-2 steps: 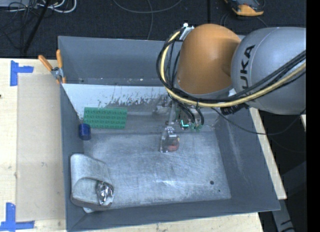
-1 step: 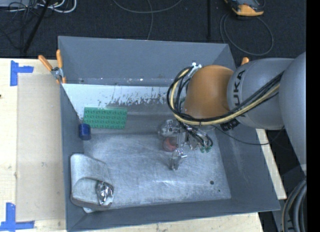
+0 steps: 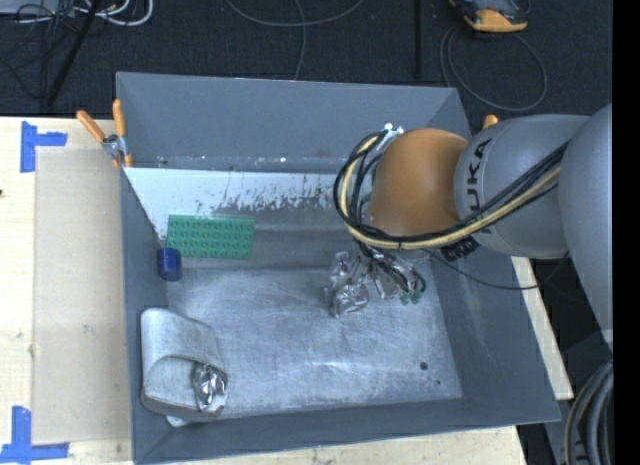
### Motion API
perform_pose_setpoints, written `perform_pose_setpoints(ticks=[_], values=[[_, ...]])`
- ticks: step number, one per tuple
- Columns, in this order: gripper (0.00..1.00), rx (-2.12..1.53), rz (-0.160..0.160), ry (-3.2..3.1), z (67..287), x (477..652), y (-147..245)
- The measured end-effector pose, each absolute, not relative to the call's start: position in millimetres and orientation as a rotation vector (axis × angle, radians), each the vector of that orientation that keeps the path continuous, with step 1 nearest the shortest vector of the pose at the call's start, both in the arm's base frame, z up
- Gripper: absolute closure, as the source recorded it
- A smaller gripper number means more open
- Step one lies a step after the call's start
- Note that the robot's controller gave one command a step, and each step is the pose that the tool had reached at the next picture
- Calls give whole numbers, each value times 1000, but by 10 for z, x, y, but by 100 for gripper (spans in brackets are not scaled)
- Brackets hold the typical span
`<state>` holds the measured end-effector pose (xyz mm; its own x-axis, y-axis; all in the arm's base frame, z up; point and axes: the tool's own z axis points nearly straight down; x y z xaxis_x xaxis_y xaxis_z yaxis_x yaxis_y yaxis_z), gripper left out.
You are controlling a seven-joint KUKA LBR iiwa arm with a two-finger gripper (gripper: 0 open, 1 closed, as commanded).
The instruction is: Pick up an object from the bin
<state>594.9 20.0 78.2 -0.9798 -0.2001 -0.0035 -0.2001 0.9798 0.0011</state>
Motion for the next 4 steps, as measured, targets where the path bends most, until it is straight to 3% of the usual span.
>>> perform_pose_setpoints(ticks=[1, 2, 3, 4], values=[[100, -407, -3, 3090, 772, 5762, 230], [0, -409, 0, 3107, 731, 5717, 238], [0, -231, 2, 3127, 729, 6150, -182], [100, -228, 4, 3121, 755, 6164, -173]])
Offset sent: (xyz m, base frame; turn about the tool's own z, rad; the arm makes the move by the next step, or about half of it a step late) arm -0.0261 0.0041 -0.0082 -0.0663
